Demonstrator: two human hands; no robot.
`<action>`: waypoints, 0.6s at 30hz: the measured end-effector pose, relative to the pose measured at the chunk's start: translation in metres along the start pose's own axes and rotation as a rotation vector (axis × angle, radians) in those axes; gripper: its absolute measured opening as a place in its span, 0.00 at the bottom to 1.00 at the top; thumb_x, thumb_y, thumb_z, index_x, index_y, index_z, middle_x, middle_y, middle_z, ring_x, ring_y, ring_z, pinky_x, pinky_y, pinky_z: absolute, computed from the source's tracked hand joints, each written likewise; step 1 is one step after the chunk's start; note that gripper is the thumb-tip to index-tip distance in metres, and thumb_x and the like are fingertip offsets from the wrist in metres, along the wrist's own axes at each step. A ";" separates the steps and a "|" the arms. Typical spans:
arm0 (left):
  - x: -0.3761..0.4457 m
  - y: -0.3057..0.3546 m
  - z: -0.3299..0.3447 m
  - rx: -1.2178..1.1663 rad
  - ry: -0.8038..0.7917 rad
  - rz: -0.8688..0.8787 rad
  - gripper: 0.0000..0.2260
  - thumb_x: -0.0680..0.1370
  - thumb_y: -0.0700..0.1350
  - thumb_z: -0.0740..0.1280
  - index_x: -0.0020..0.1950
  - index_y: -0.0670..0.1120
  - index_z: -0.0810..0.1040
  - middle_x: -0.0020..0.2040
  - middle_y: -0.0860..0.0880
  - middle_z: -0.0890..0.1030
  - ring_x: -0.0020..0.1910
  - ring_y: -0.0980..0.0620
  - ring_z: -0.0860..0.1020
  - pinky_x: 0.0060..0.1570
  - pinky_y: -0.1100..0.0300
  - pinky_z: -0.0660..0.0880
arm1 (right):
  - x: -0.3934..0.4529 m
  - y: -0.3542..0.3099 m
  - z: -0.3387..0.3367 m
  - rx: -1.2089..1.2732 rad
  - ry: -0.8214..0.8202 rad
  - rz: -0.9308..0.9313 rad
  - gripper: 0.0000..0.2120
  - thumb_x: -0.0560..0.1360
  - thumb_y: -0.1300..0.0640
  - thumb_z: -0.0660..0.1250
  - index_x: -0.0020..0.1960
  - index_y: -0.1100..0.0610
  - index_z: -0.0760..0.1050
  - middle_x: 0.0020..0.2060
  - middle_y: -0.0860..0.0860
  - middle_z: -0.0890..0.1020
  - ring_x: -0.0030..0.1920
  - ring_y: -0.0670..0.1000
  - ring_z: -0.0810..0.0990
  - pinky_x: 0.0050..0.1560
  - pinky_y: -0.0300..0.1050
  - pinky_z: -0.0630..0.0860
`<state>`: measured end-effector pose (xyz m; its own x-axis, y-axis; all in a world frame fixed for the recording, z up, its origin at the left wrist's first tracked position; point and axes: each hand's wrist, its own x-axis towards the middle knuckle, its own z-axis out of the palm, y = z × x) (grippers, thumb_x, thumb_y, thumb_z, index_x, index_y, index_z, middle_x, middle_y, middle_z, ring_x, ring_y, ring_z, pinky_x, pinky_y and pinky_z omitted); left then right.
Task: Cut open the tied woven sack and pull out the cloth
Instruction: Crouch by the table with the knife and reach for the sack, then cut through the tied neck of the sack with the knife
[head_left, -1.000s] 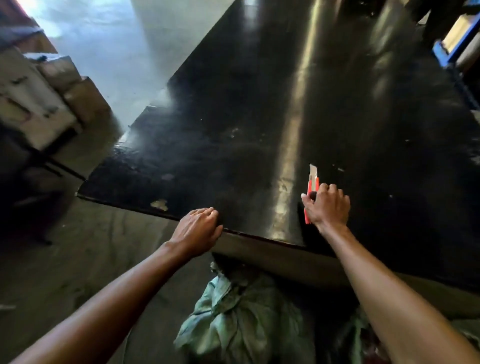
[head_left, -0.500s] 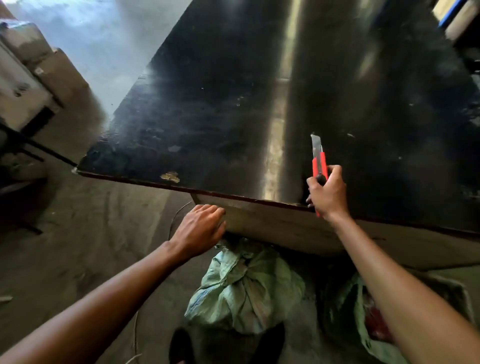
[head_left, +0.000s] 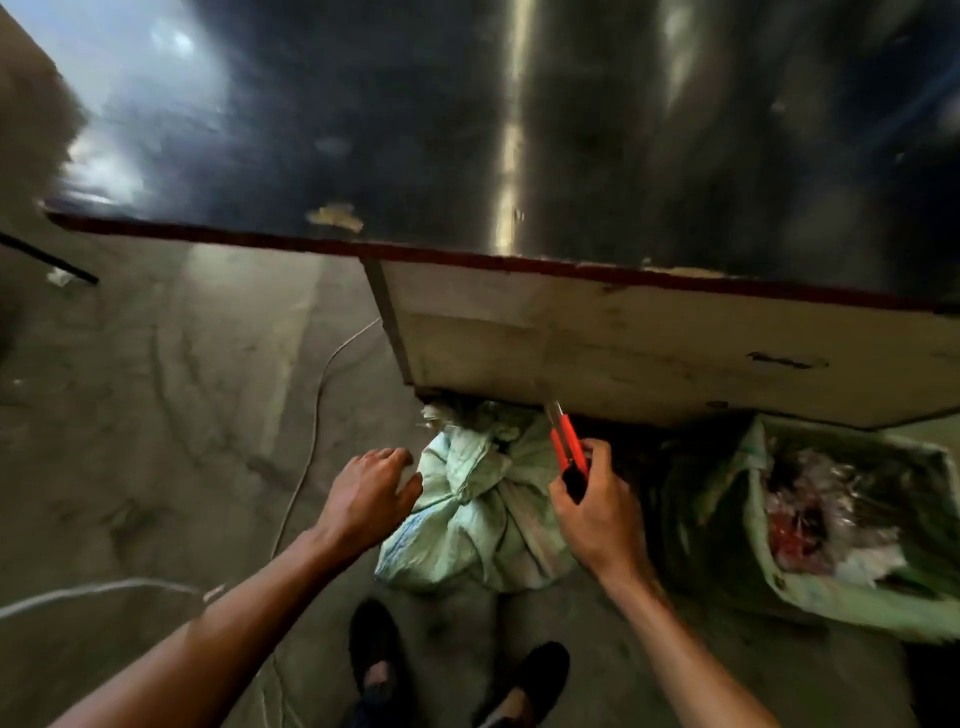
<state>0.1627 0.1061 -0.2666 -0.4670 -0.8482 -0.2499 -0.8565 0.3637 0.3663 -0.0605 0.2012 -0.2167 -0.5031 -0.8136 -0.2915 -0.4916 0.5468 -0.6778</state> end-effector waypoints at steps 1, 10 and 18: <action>0.006 -0.009 0.025 -0.010 -0.002 -0.020 0.16 0.75 0.53 0.59 0.51 0.43 0.79 0.50 0.44 0.84 0.49 0.42 0.80 0.46 0.52 0.75 | 0.006 0.019 0.015 -0.041 -0.021 0.016 0.16 0.72 0.58 0.67 0.58 0.57 0.70 0.47 0.57 0.82 0.49 0.61 0.80 0.38 0.46 0.66; 0.110 -0.075 0.269 -0.425 -0.011 -0.452 0.21 0.79 0.57 0.57 0.43 0.39 0.73 0.50 0.34 0.81 0.43 0.40 0.75 0.40 0.54 0.68 | 0.089 0.211 0.151 -0.075 0.085 0.060 0.14 0.75 0.57 0.64 0.60 0.53 0.68 0.39 0.52 0.77 0.36 0.53 0.77 0.32 0.43 0.67; 0.195 -0.097 0.372 -1.051 -0.119 -0.470 0.20 0.69 0.56 0.69 0.50 0.41 0.80 0.42 0.45 0.80 0.40 0.49 0.77 0.42 0.59 0.72 | 0.160 0.288 0.218 0.163 0.087 -0.119 0.11 0.73 0.60 0.66 0.53 0.49 0.70 0.43 0.55 0.80 0.34 0.53 0.79 0.34 0.50 0.77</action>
<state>0.0727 0.0484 -0.6846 -0.2167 -0.7527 -0.6217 -0.3716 -0.5253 0.7655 -0.1279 0.1855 -0.6061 -0.5116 -0.8463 -0.1485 -0.4330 0.4032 -0.8061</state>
